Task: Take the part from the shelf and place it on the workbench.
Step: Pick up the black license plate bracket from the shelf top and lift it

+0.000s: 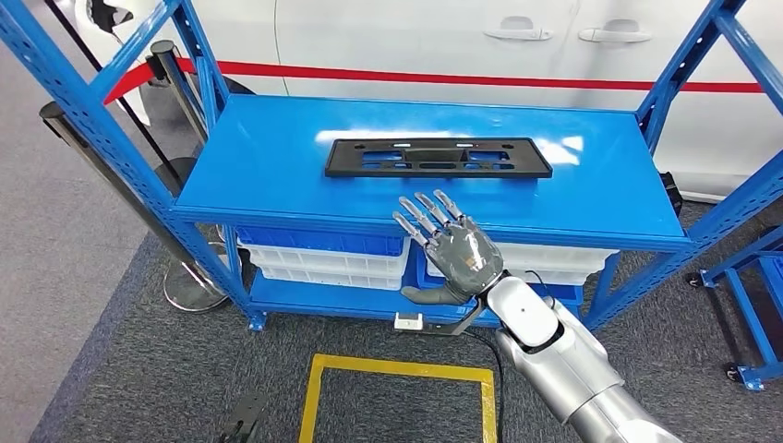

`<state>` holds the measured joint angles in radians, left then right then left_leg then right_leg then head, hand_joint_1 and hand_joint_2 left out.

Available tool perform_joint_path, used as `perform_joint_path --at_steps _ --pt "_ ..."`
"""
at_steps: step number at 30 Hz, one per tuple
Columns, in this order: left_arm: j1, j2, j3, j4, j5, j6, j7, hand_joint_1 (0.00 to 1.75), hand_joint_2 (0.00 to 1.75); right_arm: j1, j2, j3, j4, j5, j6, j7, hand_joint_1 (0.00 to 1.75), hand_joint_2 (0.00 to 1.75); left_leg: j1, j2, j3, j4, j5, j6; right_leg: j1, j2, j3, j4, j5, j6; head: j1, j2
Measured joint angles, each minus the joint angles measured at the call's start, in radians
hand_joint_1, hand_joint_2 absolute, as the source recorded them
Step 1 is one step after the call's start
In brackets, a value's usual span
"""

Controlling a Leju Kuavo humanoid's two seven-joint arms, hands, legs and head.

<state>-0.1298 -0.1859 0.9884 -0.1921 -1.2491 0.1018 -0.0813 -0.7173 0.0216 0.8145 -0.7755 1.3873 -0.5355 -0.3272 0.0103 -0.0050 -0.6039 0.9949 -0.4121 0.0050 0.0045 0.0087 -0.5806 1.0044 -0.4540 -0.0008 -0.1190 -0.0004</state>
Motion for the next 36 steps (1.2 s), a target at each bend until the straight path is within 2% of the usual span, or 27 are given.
perform_joint_path --at_steps 2,4,5,6,7,8,9,10,11,12,15,17,18,20,21,22,23,25,26,27,29,31,32,33,35,36 --pt "-0.001 -0.001 0.000 0.000 0.000 0.000 0.000 0.00 0.00 -0.004 0.000 0.000 0.000 -0.002 -0.001 0.000 0.00 0.00 0.006 0.001 0.008 -0.007 0.001 0.009 -0.002 -0.002 -0.028 0.063 -0.038 0.011 0.000 0.000" --pt "-0.003 0.000 0.000 0.000 0.000 0.000 0.000 0.00 0.00 -0.003 0.000 0.000 0.002 -0.002 -0.001 0.000 0.00 0.00 0.006 0.001 0.011 -0.007 -0.003 0.014 -0.007 -0.003 -0.100 0.197 -0.097 0.019 0.000 0.000" --pt "-0.003 0.000 0.000 0.000 0.001 0.000 0.000 0.00 0.00 -0.001 0.000 0.000 0.003 -0.002 -0.001 0.000 0.00 0.00 0.006 0.001 0.012 -0.006 -0.006 0.015 -0.010 -0.003 -0.137 0.257 -0.114 0.021 0.000 0.000" --pt "-0.002 0.000 0.001 0.000 0.001 0.000 0.000 0.00 0.00 0.000 0.000 0.000 0.005 -0.002 -0.001 -0.001 0.00 0.00 0.006 0.000 0.014 -0.005 -0.009 0.015 -0.012 -0.003 -0.161 0.288 -0.112 0.023 0.000 0.000" --pt "0.000 0.000 0.001 0.000 0.002 0.000 0.000 0.00 0.00 0.001 0.000 0.000 0.006 -0.002 -0.001 -0.001 0.00 0.00 0.006 -0.001 0.017 -0.004 -0.014 0.014 -0.014 -0.003 -0.166 0.281 -0.090 0.024 0.000 0.000" --pt "0.000 0.000 0.001 0.000 0.002 0.000 0.000 0.00 0.00 0.001 0.000 0.000 0.007 -0.002 -0.001 -0.001 0.00 0.00 0.006 -0.002 0.023 -0.002 -0.020 0.012 -0.016 -0.004 -0.149 0.232 -0.049 0.024 0.000 0.000" --pt "0.001 0.000 0.001 0.000 0.003 -0.001 -0.001 0.00 0.00 -0.001 0.001 0.000 0.008 -0.002 -0.001 -0.001 0.00 0.00 0.006 -0.003 0.030 0.000 -0.027 0.009 -0.018 -0.005 -0.119 0.161 -0.004 0.022 0.000 0.000" --pt "0.001 0.000 0.001 0.000 0.004 -0.002 -0.003 0.00 0.00 -0.002 0.002 0.000 0.009 -0.002 -0.001 -0.002 0.00 0.00 0.005 -0.003 0.035 0.003 -0.034 0.004 -0.017 -0.006 -0.088 0.094 0.026 0.020 0.000 0.000" --pt "0.000 0.000 0.001 0.000 0.005 -0.004 -0.005 0.00 0.00 -0.004 0.003 0.000 0.009 -0.002 -0.002 -0.002 0.00 0.00 0.004 -0.003 0.038 0.005 -0.039 -0.001 -0.016 -0.006 -0.065 0.045 0.042 0.017 0.000 0.000" --pt "0.000 0.000 0.001 0.000 0.006 -0.004 -0.007 0.00 0.00 -0.004 0.004 0.000 0.010 -0.002 -0.002 -0.002 0.00 0.00 0.002 -0.003 0.040 0.006 -0.044 -0.006 -0.014 -0.006 -0.053 0.020 0.044 0.013 0.000 0.000" --pt "0.000 0.001 0.001 0.000 0.008 -0.003 -0.010 0.00 0.00 -0.003 0.008 0.000 0.013 -0.002 -0.004 -0.002 0.00 0.00 0.003 -0.002 0.045 0.006 -0.055 -0.024 -0.011 -0.003 -0.045 0.010 0.032 -0.005 0.000 0.000" --pt "0.000 0.000 0.002 0.000 0.008 -0.002 -0.010 0.00 0.00 -0.005 0.011 0.001 0.014 -0.002 -0.005 -0.002 0.00 0.00 0.006 -0.001 0.029 0.053 -0.084 -0.034 -0.014 -0.003 -0.032 0.005 0.026 -0.019 -0.001 0.000" --pt "0.000 0.000 0.002 0.000 0.008 -0.001 -0.010 0.00 0.00 -0.005 0.012 0.001 0.014 -0.002 -0.006 -0.002 0.00 0.00 0.007 0.000 0.001 0.111 -0.112 -0.038 -0.014 -0.004 -0.025 0.004 0.022 -0.025 -0.001 0.000" --pt "0.001 0.000 0.002 0.000 0.008 0.000 -0.010 0.00 0.00 -0.003 0.015 0.001 0.016 -0.002 -0.006 -0.002 0.00 0.00 0.007 0.000 -0.078 0.255 -0.164 -0.041 -0.010 -0.004 -0.015 0.003 0.012 -0.032 -0.002 0.000" --pt "0.003 0.000 0.002 0.000 0.008 0.000 -0.010 0.00 0.00 -0.001 0.015 0.001 0.017 -0.002 -0.006 -0.002 0.00 0.00 0.007 0.000 -0.109 0.302 -0.171 -0.041 -0.007 -0.003 -0.010 0.004 0.007 -0.034 -0.002 0.000" --pt "0.004 0.000 0.002 0.000 0.008 0.000 -0.010 0.00 0.00 0.000 0.015 0.001 0.019 -0.002 -0.006 -0.002 0.00 0.00 0.007 0.000 -0.123 0.314 -0.158 -0.039 -0.004 -0.002 -0.003 0.004 0.002 -0.034 -0.002 0.000" --pt "0.005 0.001 0.002 0.000 0.008 0.000 -0.010 0.00 0.00 0.001 0.015 0.001 0.020 -0.002 -0.007 -0.002 0.00 0.00 0.005 0.000 -0.115 0.279 -0.121 -0.034 -0.002 -0.001 0.006 0.004 -0.005 -0.034 -0.002 0.000" --pt "0.004 0.001 0.002 0.000 0.006 0.001 -0.009 0.00 0.00 0.000 0.015 0.001 0.022 -0.002 -0.008 -0.003 0.00 0.00 -0.001 0.000 -0.058 0.142 -0.036 -0.017 0.003 0.000 0.028 0.003 -0.019 -0.032 -0.001 0.000" --pt "0.003 0.002 0.002 0.000 0.006 0.002 -0.009 0.00 0.00 -0.001 0.016 0.001 0.022 -0.003 -0.009 -0.003 0.00 0.00 -0.005 0.000 -0.029 0.079 -0.008 -0.009 0.006 0.001 0.035 0.004 -0.026 -0.030 -0.001 0.000" --pt "0.003 0.002 0.002 0.000 0.004 0.002 -0.008 0.00 0.00 -0.001 0.016 0.001 0.023 -0.003 -0.011 -0.004 0.00 0.00 -0.008 0.000 -0.012 0.043 0.000 -0.004 0.006 0.001 0.038 0.004 -0.030 -0.026 -0.001 0.000" --pt "0.002 0.002 0.002 0.000 0.003 0.003 -0.006 0.00 0.00 -0.001 0.016 0.001 0.025 -0.003 -0.013 -0.006 0.00 0.00 -0.012 0.000 -0.002 0.021 -0.008 0.003 0.005 0.001 0.038 0.002 -0.035 -0.017 0.000 0.000" --pt "0.002 0.000 0.002 0.000 0.002 0.003 -0.004 0.00 0.00 -0.002 0.016 0.001 0.026 -0.004 -0.014 -0.009 0.00 0.00 -0.006 0.000 0.006 0.007 -0.011 0.010 0.004 0.000 0.037 0.009 -0.046 -0.007 0.000 0.000" --pt "0.001 0.000 0.002 0.000 0.002 0.004 -0.003 0.00 0.00 -0.004 0.016 0.001 0.027 -0.005 -0.015 -0.009 0.00 0.00 -0.002 0.000 0.013 0.000 -0.011 0.013 0.003 -0.001 0.026 0.033 -0.059 -0.002 0.000 0.000" --pt "0.000 -0.001 0.002 0.000 0.002 0.004 -0.002 0.00 0.00 -0.006 0.016 0.001 0.028 -0.005 -0.016 -0.009 0.00 0.00 0.001 0.001 0.019 -0.006 -0.013 0.017 0.002 -0.001 0.003 0.077 -0.079 0.003 0.000 0.000" --pt "-0.002 0.000 0.002 0.000 0.002 0.005 0.000 0.00 0.00 -0.004 0.015 0.001 0.033 -0.006 -0.017 -0.010 0.00 0.00 0.001 0.001 0.029 -0.007 -0.021 0.021 -0.006 -0.002 -0.077 0.212 -0.125 0.012 0.000 0.000" --pt "-0.002 0.000 0.002 0.000 0.001 0.005 0.002 0.00 0.00 -0.001 0.014 0.001 0.036 -0.006 -0.017 -0.011 0.00 0.00 0.001 0.001 0.034 -0.007 -0.026 0.022 -0.011 -0.003 -0.116 0.265 -0.133 0.015 0.000 0.000"
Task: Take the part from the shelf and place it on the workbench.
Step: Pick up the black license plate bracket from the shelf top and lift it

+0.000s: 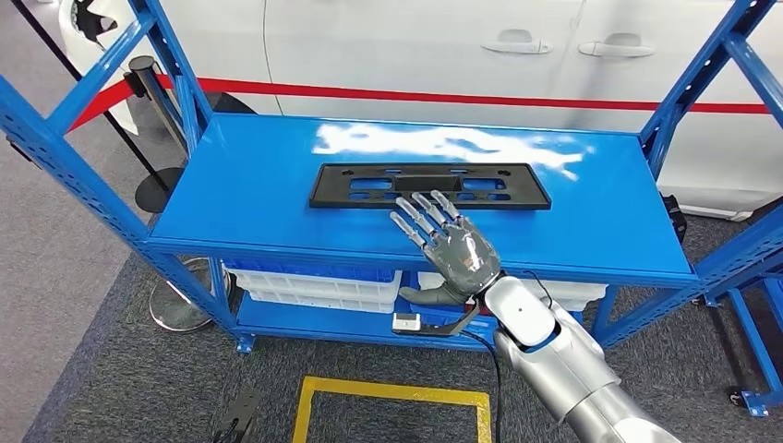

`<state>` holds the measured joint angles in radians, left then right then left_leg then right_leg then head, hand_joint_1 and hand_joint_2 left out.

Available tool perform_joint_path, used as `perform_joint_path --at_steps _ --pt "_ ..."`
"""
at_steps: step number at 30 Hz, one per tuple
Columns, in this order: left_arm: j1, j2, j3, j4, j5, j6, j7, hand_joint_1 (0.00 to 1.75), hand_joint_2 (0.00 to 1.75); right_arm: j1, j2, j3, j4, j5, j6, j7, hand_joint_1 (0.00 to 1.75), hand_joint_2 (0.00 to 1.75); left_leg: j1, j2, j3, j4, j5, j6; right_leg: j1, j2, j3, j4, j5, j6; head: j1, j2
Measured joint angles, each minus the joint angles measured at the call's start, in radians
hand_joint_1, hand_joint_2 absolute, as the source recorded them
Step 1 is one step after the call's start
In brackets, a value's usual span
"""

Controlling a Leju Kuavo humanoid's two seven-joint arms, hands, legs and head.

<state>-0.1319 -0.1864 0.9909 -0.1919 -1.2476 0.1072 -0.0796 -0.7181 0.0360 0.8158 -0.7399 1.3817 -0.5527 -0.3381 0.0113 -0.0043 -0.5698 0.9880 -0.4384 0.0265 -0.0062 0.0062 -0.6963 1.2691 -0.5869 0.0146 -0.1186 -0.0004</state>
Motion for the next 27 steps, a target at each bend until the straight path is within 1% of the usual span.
perform_joint_path --at_steps 1,2,3,4,5,6,7,8,10,11,12,13,14,15,16,17,18,19,20,21,22,23,25,26,27 --pt "0.001 0.000 0.000 0.000 0.000 0.000 0.001 0.00 0.00 0.003 0.000 0.000 0.003 0.000 0.000 -0.001 0.00 0.00 0.001 -0.001 0.007 0.001 -0.006 -0.001 -0.004 0.000 -0.025 0.023 0.011 0.003 0.000 0.000" --pt "0.003 -0.001 0.000 0.000 0.000 0.000 0.001 0.00 0.00 0.004 0.000 0.001 0.005 0.000 0.000 -0.001 0.00 0.00 0.002 -0.001 0.016 0.002 -0.013 -0.003 -0.008 -0.001 -0.029 0.004 0.045 0.006 0.000 0.000" --pt "0.004 -0.001 0.000 0.000 0.000 0.000 0.002 0.00 0.00 0.004 0.000 0.001 0.006 0.000 0.000 -0.001 0.00 0.00 0.003 -0.002 0.027 0.003 -0.022 -0.006 -0.012 -0.002 -0.014 -0.051 0.095 0.008 0.000 0.000" --pt "0.004 -0.002 0.000 0.000 0.000 0.000 0.002 0.00 0.00 0.003 0.000 0.002 0.007 0.000 0.000 -0.002 0.00 0.00 0.004 -0.003 0.036 0.005 -0.031 -0.010 -0.014 -0.004 0.008 -0.118 0.142 0.008 0.000 0.000" --pt "0.003 -0.002 0.000 0.000 0.000 0.000 0.002 0.00 0.00 0.002 0.000 0.002 0.009 0.000 0.000 -0.002 0.00 0.00 0.003 -0.004 0.042 0.008 -0.040 -0.017 -0.013 -0.005 0.031 -0.178 0.172 0.007 0.000 0.000" --pt "0.002 -0.002 0.000 0.000 0.000 0.000 0.002 0.00 0.00 0.001 0.000 0.002 0.010 0.000 -0.001 -0.003 0.00 0.00 0.002 -0.004 0.045 0.011 -0.046 -0.023 -0.012 -0.005 0.047 -0.217 0.184 0.004 0.000 0.000" --pt "0.001 -0.001 0.000 0.000 0.000 0.000 0.002 0.00 0.00 0.001 0.000 0.002 0.011 0.000 -0.001 -0.004 0.00 0.00 0.001 -0.004 0.045 0.011 -0.051 -0.030 -0.009 -0.004 0.054 -0.234 0.180 -0.001 0.000 0.000" --pt "0.001 -0.001 0.000 0.000 0.000 0.001 0.002 0.00 0.00 0.001 0.000 0.003 0.012 -0.001 -0.002 -0.005 0.00 0.00 0.001 -0.004 0.045 0.011 -0.054 -0.037 -0.006 -0.003 0.057 -0.239 0.171 -0.006 0.000 0.000" --pt "0.000 -0.001 0.001 0.000 0.000 0.001 0.002 0.00 0.00 0.000 0.001 0.003 0.012 -0.001 -0.003 -0.006 0.00 0.00 0.003 -0.002 0.047 0.014 -0.063 -0.048 -0.006 0.000 0.064 -0.246 0.164 -0.019 0.000 0.000" --pt "0.000 -0.001 0.001 0.000 0.000 0.001 0.002 0.00 0.00 -0.002 0.001 0.003 0.013 -0.001 -0.003 -0.006 0.00 0.00 0.005 -0.001 0.040 0.034 -0.075 -0.053 -0.008 0.000 0.070 -0.249 0.161 -0.026 -0.001 0.000" --pt "-0.001 -0.002 0.001 0.000 0.000 0.001 0.002 0.00 0.00 -0.003 0.002 0.003 0.013 -0.001 -0.003 -0.006 0.00 0.00 0.005 0.000 0.021 0.077 -0.096 -0.057 -0.009 -0.001 0.078 -0.253 0.158 -0.032 -0.001 0.000" --pt "-0.002 -0.002 0.001 0.000 0.000 0.002 0.001 0.00 0.00 -0.004 0.003 0.003 0.013 -0.001 -0.004 -0.006 0.00 0.00 0.006 0.000 -0.012 0.141 -0.123 -0.060 -0.008 -0.002 0.083 -0.254 0.154 -0.037 -0.001 0.000" --pt "-0.002 -0.002 0.001 0.000 0.000 0.002 0.002 0.00 0.00 -0.004 0.004 0.003 0.014 -0.001 -0.004 -0.006 0.00 0.00 0.006 0.000 -0.056 0.217 -0.149 -0.062 -0.006 -0.003 0.087 -0.253 0.150 -0.041 -0.001 0.000" --pt "-0.001 -0.002 0.001 0.000 0.000 0.002 0.002 0.00 0.00 -0.003 0.004 0.003 0.015 -0.001 -0.004 -0.006 0.00 0.00 0.007 0.000 -0.098 0.282 -0.166 -0.063 -0.005 -0.003 0.090 -0.253 0.147 -0.043 -0.001 0.000" --pt "0.001 -0.002 0.001 0.000 0.000 0.002 0.002 0.00 0.00 -0.002 0.004 0.003 0.016 -0.001 -0.004 -0.006 0.00 0.00 0.007 0.000 -0.126 0.315 -0.161 -0.062 -0.003 -0.002 0.095 -0.253 0.143 -0.044 -0.001 0.000" --pt "0.002 -0.002 0.001 0.000 -0.001 0.003 0.002 0.00 0.00 -0.001 0.004 0.003 0.017 -0.001 -0.004 -0.006 0.00 0.00 0.007 0.000 -0.136 0.309 -0.135 -0.060 -0.002 -0.001 0.102 -0.252 0.138 -0.043 -0.001 0.000" --pt "0.002 -0.001 0.001 0.000 -0.002 0.005 0.001 0.00 0.00 -0.001 0.004 0.003 0.018 -0.002 -0.004 -0.006 0.00 0.00 0.007 0.000 -0.123 0.258 -0.089 -0.056 -0.001 0.001 0.111 -0.252 0.133 -0.042 -0.001 0.000" --pt "0.002 -0.001 0.001 0.000 -0.002 0.007 0.000 0.00 0.00 -0.001 0.005 0.003 0.019 -0.004 -0.004 -0.005 0.00 0.00 0.006 0.000 -0.098 0.183 -0.038 -0.051 -0.001 0.002 0.120 -0.252 0.127 -0.040 -0.001 0.000" --pt "0.001 -0.001 0.001 0.000 -0.003 0.009 -0.001 0.00 0.00 -0.002 0.005 0.003 0.019 -0.006 -0.004 -0.005 0.00 0.00 0.004 0.000 -0.072 0.117 -0.003 -0.047 0.001 0.002 0.128 -0.252 0.121 -0.037 -0.001 0.000" --pt "0.000 -0.001 0.001 0.001 -0.003 0.010 -0.002 0.00 0.00 -0.003 0.006 0.003 0.020 -0.009 -0.004 -0.006 0.00 0.00 0.001 0.000 -0.049 0.064 0.017 -0.041 0.003 0.003 0.132 -0.252 0.117 -0.033 -0.001 0.000" --pt "-0.001 -0.001 0.001 0.001 -0.004 0.011 -0.002 0.00 0.00 -0.003 0.006 0.003 0.020 -0.011 -0.004 -0.006 0.00 0.00 -0.001 0.000 -0.039 0.039 0.020 -0.038 0.004 0.004 0.133 -0.252 0.115 -0.029 0.000 0.000" --pt "-0.002 -0.001 0.001 0.001 -0.004 0.012 -0.002 0.00 0.00 -0.003 0.007 0.003 0.021 -0.012 -0.004 -0.006 0.00 0.00 -0.004 -0.001 -0.035 0.033 0.015 -0.034 0.004 0.004 0.132 -0.254 0.115 -0.024 0.000 0.000" --pt "-0.002 -0.002 0.001 0.001 -0.005 0.013 -0.003 0.00 0.00 -0.004 0.007 0.004 0.021 -0.013 -0.004 -0.006 0.00 0.00 -0.001 -0.001 -0.032 0.022 0.017 -0.024 0.003 0.003 0.132 -0.254 0.112 -0.012 0.000 0.000" --pt "-0.001 -0.002 0.001 0.001 -0.005 0.013 -0.003 0.00 0.00 -0.005 0.007 0.004 0.021 -0.014 -0.004 -0.006 0.00 0.00 0.001 -0.001 -0.030 0.018 0.019 -0.018 0.003 0.002 0.126 -0.240 0.100 -0.007 0.000 0.000" --pt "-0.002 -0.003 0.001 0.001 -0.005 0.013 -0.003 0.00 0.00 -0.006 0.007 0.004 0.021 -0.014 -0.004 -0.006 0.00 0.00 0.004 0.000 -0.028 0.013 0.020 -0.012 0.002 0.001 0.110 -0.206 0.079 -0.003 0.000 0.000"
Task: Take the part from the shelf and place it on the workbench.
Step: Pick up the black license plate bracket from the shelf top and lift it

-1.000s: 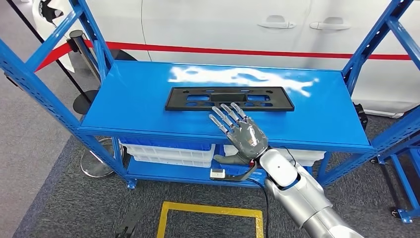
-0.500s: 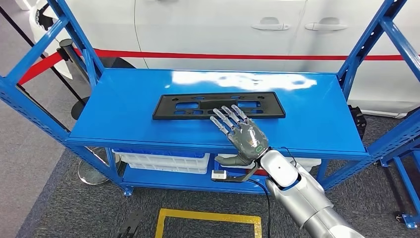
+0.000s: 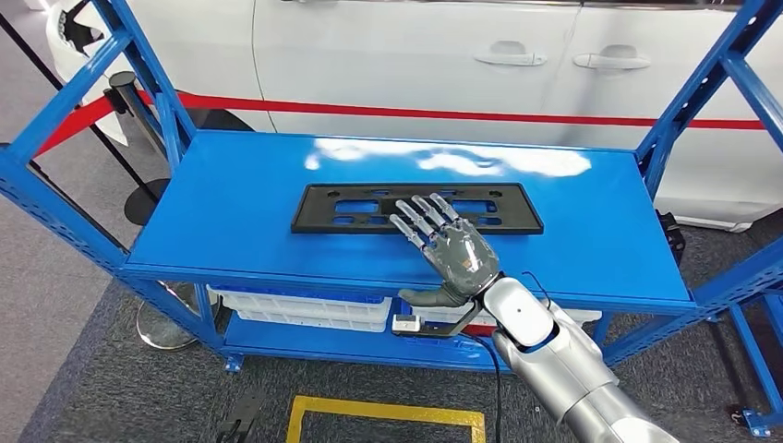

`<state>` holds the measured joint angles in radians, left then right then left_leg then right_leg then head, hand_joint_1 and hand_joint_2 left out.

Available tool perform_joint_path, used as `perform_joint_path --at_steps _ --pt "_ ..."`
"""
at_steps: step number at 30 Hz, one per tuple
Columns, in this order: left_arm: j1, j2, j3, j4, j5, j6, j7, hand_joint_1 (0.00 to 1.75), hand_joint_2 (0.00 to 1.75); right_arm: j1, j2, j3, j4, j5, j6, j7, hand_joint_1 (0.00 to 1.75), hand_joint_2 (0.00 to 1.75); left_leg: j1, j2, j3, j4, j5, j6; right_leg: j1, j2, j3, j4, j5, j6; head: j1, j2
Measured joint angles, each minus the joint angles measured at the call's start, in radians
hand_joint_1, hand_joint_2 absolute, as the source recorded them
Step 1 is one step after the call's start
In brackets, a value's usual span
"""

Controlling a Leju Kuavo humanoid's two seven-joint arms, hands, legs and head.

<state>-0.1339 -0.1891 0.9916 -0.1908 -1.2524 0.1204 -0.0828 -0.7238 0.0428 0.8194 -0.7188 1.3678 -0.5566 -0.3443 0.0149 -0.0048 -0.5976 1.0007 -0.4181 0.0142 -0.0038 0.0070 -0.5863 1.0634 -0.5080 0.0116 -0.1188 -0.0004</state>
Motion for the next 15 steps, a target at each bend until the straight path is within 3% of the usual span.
perform_joint_path --at_steps 3,4,5,6,8,9,11,13,15 --pt "-0.001 0.000 0.000 0.000 0.000 0.001 -0.002 0.00 0.00 0.003 0.000 0.000 0.003 -0.003 0.001 -0.001 0.00 0.00 -0.001 0.001 0.001 -0.002 -0.001 0.009 -0.003 -0.001 -0.102 0.196 -0.088 0.009 0.000 0.000" --pt "-0.001 0.000 0.000 0.000 -0.001 0.000 -0.004 0.00 0.00 0.006 0.000 0.000 0.005 -0.010 0.005 -0.004 0.00 0.00 -0.001 0.000 0.002 -0.002 -0.002 0.009 -0.004 -0.001 -0.128 0.238 -0.094 0.010 0.000 0.000" --pt "0.000 -0.001 0.000 0.000 -0.002 0.000 -0.006 0.00 0.00 0.007 0.000 0.000 0.007 -0.019 0.010 -0.010 0.00 0.00 -0.001 0.000 0.003 -0.001 -0.003 0.009 -0.005 -0.001 -0.135 0.241 -0.079 0.011 0.000 0.000" --pt "0.000 -0.001 0.000 0.000 -0.003 0.000 -0.007 0.00 0.00 0.007 0.000 0.000 0.008 -0.030 0.017 -0.015 0.00 0.00 -0.001 -0.001 0.004 0.000 -0.005 0.008 -0.005 -0.002 -0.123 0.204 -0.046 0.010 0.000 0.000" --pt "-0.001 -0.003 0.000 0.000 -0.006 -0.001 -0.009 0.00 0.00 0.002 0.000 0.000 0.010 -0.049 0.035 -0.026 0.00 0.00 -0.003 -0.003 0.007 0.005 -0.010 0.002 -0.006 -0.002 -0.061 0.064 0.029 0.004 0.000 0.000" --pt "-0.002 -0.004 0.000 0.000 -0.008 -0.001 -0.010 0.00 0.00 -0.002 0.001 0.000 0.012 -0.056 0.045 -0.030 0.00 0.00 -0.004 -0.003 0.007 0.008 -0.013 -0.002 -0.004 -0.002 -0.035 0.007 0.051 0.000 0.000 0.000" --pt "-0.004 -0.005 0.000 0.000 -0.014 -0.002 -0.010 0.00 0.00 -0.010 0.005 0.000 0.018 -0.067 0.067 -0.038 0.00 0.00 -0.007 -0.003 0.005 0.011 -0.016 -0.012 -0.001 -0.001 -0.015 -0.042 0.060 -0.007 0.000 0.000" --pt "-0.007 -0.006 0.000 0.000 -0.019 -0.004 -0.008 0.00 0.00 -0.018 0.013 0.000 0.027 -0.070 0.087 -0.043 0.00 0.00 -0.005 -0.003 0.004 0.011 -0.018 -0.023 -0.001 0.001 -0.016 -0.046 0.064 -0.017 0.000 0.000" --pt "-0.010 -0.006 0.000 0.000 -0.022 -0.005 -0.007 0.00 0.00 -0.032 0.027 0.000 0.038 -0.069 0.103 -0.046 0.00 0.00 -0.003 -0.001 -0.011 0.044 -0.042 -0.034 -0.005 0.001 -0.013 -0.053 0.068 -0.029 0.000 0.000"
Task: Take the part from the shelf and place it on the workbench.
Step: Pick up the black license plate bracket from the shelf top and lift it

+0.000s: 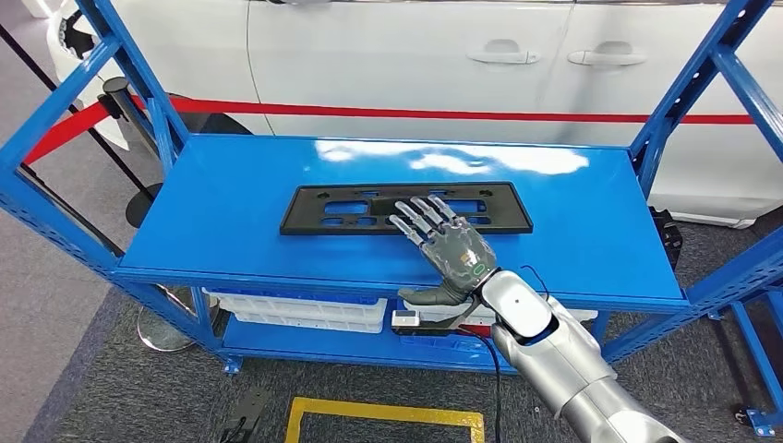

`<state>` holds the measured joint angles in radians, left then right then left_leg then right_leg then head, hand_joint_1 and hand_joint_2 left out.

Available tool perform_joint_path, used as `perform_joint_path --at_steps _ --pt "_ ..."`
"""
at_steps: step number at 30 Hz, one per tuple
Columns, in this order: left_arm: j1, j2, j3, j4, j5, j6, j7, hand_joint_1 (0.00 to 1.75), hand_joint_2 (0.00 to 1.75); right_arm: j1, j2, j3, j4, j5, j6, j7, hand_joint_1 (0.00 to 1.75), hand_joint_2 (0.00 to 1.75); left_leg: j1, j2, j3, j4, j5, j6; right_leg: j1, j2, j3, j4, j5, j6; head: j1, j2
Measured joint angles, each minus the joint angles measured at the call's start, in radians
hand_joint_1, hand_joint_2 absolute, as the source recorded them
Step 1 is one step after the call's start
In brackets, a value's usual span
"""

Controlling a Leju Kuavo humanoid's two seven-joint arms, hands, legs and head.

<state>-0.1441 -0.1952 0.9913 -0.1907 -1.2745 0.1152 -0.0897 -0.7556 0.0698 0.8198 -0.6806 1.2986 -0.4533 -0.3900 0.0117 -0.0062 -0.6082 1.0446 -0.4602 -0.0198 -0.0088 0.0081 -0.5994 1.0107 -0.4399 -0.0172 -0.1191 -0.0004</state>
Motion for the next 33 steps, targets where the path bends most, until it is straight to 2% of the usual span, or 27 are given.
perform_joint_path --at_steps 2,3,4,5,6,8,9,10,13,15,16,18,19,20,21,22,24,25,27,30,31,33 --pt "-0.004 0.000 -0.001 0.000 -0.002 -0.001 0.002 0.00 0.00 -0.015 0.018 0.000 0.014 0.002 0.015 -0.003 0.00 0.00 0.002 0.001 -0.050 0.111 -0.059 -0.009 -0.002 -0.001 0.002 -0.002 0.000 -0.007 0.000 0.000" --pt "-0.005 -0.001 -0.002 0.000 -0.002 -0.001 0.003 0.00 0.00 -0.019 0.027 0.000 0.024 0.003 0.021 -0.004 0.00 0.44 0.003 0.001 -0.084 0.181 -0.088 -0.012 -0.002 -0.002 0.002 -0.002 0.000 -0.009 0.000 0.000" --pt "-0.005 -0.001 -0.002 0.000 -0.002 -0.002 0.004 0.00 0.00 -0.022 0.035 0.000 0.035 0.004 0.025 -0.005 0.00 0.87 0.003 0.001 -0.111 0.234 -0.103 -0.015 -0.001 -0.002 0.002 -0.002 -0.001 -0.010 0.000 0.000" --pt "-0.005 -0.001 -0.002 0.000 -0.002 -0.002 0.005 0.00 0.00 -0.024 0.042 0.000 0.045 0.004 0.028 -0.005 0.00 1.31 0.003 0.001 -0.124 0.257 -0.101 -0.016 -0.001 -0.002 0.003 -0.001 -0.002 -0.010 0.000 0.000" --pt "-0.005 -0.001 -0.002 0.000 -0.003 -0.002 0.006 0.00 0.00 -0.027 0.048 0.000 0.055 0.004 0.028 -0.005 0.00 1.75 0.004 0.001 -0.115 0.233 -0.077 -0.016 -0.001 -0.002 0.005 -0.001 -0.004 -0.010 0.000 0.000" --pt "-0.006 0.000 -0.002 0.000 -0.003 -0.002 0.008 0.00 0.00 -0.036 0.061 0.000 0.071 0.008 0.027 0.001 0.00 1.75 0.004 0.002 -0.052 0.098 -0.006 -0.011 -0.001 0.000 0.012 0.001 -0.010 -0.006 0.000 0.000" --pt "-0.007 0.000 -0.002 0.000 -0.003 -0.002 0.010 0.00 0.00 -0.042 0.068 0.000 0.080 0.012 0.026 0.007 0.00 1.75 0.002 0.002 -0.018 0.030 0.019 -0.007 0.000 0.000 0.014 0.003 -0.013 -0.002 0.000 0.000" --pt "-0.008 0.000 -0.002 0.000 -0.003 -0.002 0.012 0.00 0.00 -0.049 0.074 0.001 0.089 0.016 0.026 0.014 0.00 1.75 0.000 0.002 0.003 -0.011 0.030 -0.002 0.001 0.001 0.014 0.004 -0.015 0.002 0.000 0.000" --pt "-0.008 -0.002 -0.003 0.001 -0.003 0.003 0.018 0.00 0.00 -0.066 0.092 0.006 0.120 0.027 0.030 0.032 0.00 1.75 -0.003 -0.001 0.010 -0.031 0.029 0.014 0.005 0.000 0.013 0.002 -0.015 0.016 0.000 0.000" --pt "-0.007 -0.004 -0.003 0.001 -0.003 0.009 0.020 0.00 0.00 -0.080 0.104 0.009 0.138 0.033 0.040 0.045 0.00 1.75 0.002 0.000 0.012 -0.038 0.032 0.026 0.006 -0.001 0.004 0.023 -0.032 0.025 0.000 0.000" --pt "-0.008 -0.006 -0.003 0.001 -0.003 0.011 0.020 0.00 0.00 -0.089 0.111 0.010 0.149 0.036 0.046 0.054 0.00 1.75 0.004 0.000 0.014 -0.041 0.034 0.032 0.006 -0.001 -0.013 0.060 -0.055 0.028 0.000 0.000" --pt "-0.010 -0.007 -0.003 0.001 -0.003 0.013 0.021 0.00 0.00 -0.103 0.122 0.013 0.172 0.042 0.062 0.074 0.00 1.75 0.002 0.001 0.014 -0.042 0.034 0.040 0.004 -0.002 -0.077 0.189 -0.117 0.032 0.000 0.000" --pt "-0.009 -0.008 -0.003 0.001 -0.003 0.013 0.021 0.00 0.00 -0.105 0.127 0.015 0.183 0.045 0.068 0.082 0.00 1.75 0.002 0.001 0.014 -0.041 0.033 0.041 0.004 -0.002 -0.110 0.252 -0.138 0.033 0.000 0.000" --pt "-0.009 -0.008 -0.003 0.001 -0.003 0.013 0.022 0.00 0.00 -0.106 0.131 0.018 0.193 0.048 0.074 0.089 0.00 1.75 0.001 0.000 0.014 -0.041 0.032 0.042 0.004 -0.002 -0.133 0.290 -0.142 0.033 0.000 0.000" --pt "-0.008 -0.008 -0.003 0.001 -0.003 0.013 0.022 0.00 0.00 -0.108 0.135 0.020 0.203 0.052 0.079 0.095 0.00 1.75 0.001 -0.001 0.015 -0.039 0.031 0.043 0.004 -0.002 -0.138 0.290 -0.126 0.031 0.000 0.000" --pt "-0.008 -0.008 -0.003 0.001 -0.003 0.012 0.023 0.00 0.00 -0.111 0.140 0.024 0.211 0.058 0.085 0.103 0.00 1.75 0.000 -0.002 0.016 -0.038 0.029 0.042 0.004 -0.002 -0.124 0.250 -0.092 0.028 0.000 0.000" --pt "-0.009 -0.009 -0.003 0.001 -0.005 0.007 0.023 0.00 0.00 -0.124 0.152 0.033 0.227 0.075 0.102 0.121 0.00 1.75 -0.003 -0.003 0.018 -0.034 0.024 0.038 0.007 -0.002 -0.063 0.114 -0.018 0.016 0.000 0.000" --pt "-0.010 -0.009 -0.003 0.002 -0.006 0.005 0.023 0.00 0.00 -0.132 0.158 0.039 0.235 0.084 0.114 0.132 0.00 1.75 -0.005 -0.003 0.018 -0.032 0.021 0.035 0.010 -0.002 -0.039 0.058 0.002 0.011 0.000 0.000" --pt "-0.011 -0.010 -0.003 0.003 -0.008 0.003 0.024 0.00 0.00 -0.145 0.170 0.052 0.255 0.105 0.144 0.156 0.00 1.75 -0.006 -0.002 0.015 -0.031 0.020 0.026 0.015 -0.002 -0.021 0.013 0.006 0.005 0.000 0.000" --pt "-0.012 -0.009 -0.003 0.003 -0.012 0.003 0.027 0.00 0.00 -0.157 0.186 0.070 0.278 0.134 0.195 0.192 0.00 1.75 -0.006 -0.002 0.012 -0.022 0.008 0.010 0.007 -0.001 -0.015 -0.001 0.010 -0.004 0.000 0.000" --pt "-0.012 -0.009 -0.003 0.003 -0.012 0.003 0.028 0.00 0.00 -0.162 0.192 0.076 0.285 0.141 0.207 0.198 0.00 1.75 -0.006 -0.001 0.001 0.005 -0.011 0.005 0.003 -0.002 -0.011 -0.006 0.012 -0.008 0.000 0.000" --pt "-0.014 -0.009 -0.003 0.003 -0.012 0.003 0.029 0.00 0.00 -0.170 0.202 0.086 0.297 0.146 0.218 0.205 0.00 1.75 -0.001 0.000 -0.053 0.121 -0.071 -0.005 0.001 -0.003 -0.007 -0.010 0.012 -0.013 -0.001 0.000"
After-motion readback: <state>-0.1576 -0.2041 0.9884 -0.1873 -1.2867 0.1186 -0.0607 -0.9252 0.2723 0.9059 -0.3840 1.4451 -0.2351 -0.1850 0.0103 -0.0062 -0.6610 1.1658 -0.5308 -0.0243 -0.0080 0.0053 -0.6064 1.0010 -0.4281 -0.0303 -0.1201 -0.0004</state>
